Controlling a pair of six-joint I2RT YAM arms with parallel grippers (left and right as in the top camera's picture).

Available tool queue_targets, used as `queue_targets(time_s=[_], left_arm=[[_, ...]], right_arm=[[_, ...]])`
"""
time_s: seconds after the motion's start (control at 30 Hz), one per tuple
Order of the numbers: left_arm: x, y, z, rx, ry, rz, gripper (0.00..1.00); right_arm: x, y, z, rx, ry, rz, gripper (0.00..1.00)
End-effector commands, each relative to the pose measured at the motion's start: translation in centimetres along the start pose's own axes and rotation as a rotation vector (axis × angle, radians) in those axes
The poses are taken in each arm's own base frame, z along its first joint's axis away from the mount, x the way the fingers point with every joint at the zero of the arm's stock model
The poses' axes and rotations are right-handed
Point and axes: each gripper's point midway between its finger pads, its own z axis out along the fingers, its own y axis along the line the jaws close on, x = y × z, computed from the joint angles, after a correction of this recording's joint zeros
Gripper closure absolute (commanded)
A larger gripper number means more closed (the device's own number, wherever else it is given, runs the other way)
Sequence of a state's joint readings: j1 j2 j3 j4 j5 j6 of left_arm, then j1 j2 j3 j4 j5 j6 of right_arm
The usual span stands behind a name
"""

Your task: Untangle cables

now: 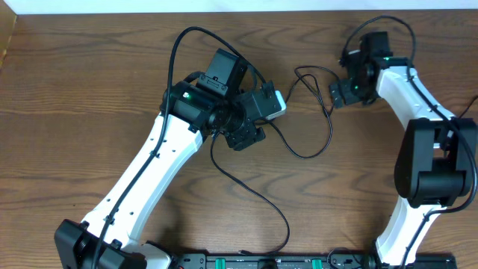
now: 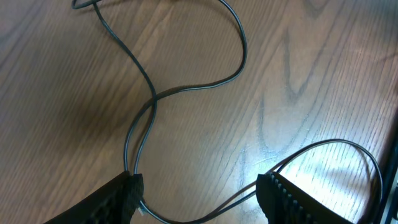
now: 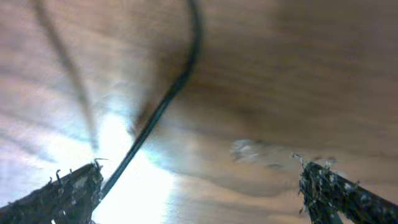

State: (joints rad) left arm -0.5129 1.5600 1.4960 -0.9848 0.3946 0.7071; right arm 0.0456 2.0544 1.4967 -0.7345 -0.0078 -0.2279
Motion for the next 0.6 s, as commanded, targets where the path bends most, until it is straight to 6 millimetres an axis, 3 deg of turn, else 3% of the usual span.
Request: queue_targets(time_s=[0.0,0.17,0.37,0.43,0.53,0.57], left_arm=[[0.3,-0.1,0.5,0.020,0.007,-0.003,0.36],[0.3,-0.1,0.5,0.020,0.007,-0.003,0.36],[0.3,-0.1,0.5,0.020,0.006,-0.003,0.36],[0.3,-0.1,0.5,0.020,0.007,-0.003,0.36],[0.3,-0.1,0.6,0.021,0.008,-0.004,0.36],[0.3,-0.1,0.6,0.021,0.008,-0.004,0.36]], right_arm=[[0.1,1.4,-0.3,-0.015,0.018,-0.043,0.01],[-0.5,2.3,-1.4,-0.009,-0.003,-0.061,0.01],[-2.0,4.1,-4.5,-0.042,-0.073,-0.071,0.01],[-2.3,3.4,-5.6,0.014,-0.089,-0.064,0.01],[-2.7,0.2,-8.1,0.193,-0.130,0.082,0.01],[-2.8,0.1,-8.8,0.197,-0.147,0.093,0.01]])
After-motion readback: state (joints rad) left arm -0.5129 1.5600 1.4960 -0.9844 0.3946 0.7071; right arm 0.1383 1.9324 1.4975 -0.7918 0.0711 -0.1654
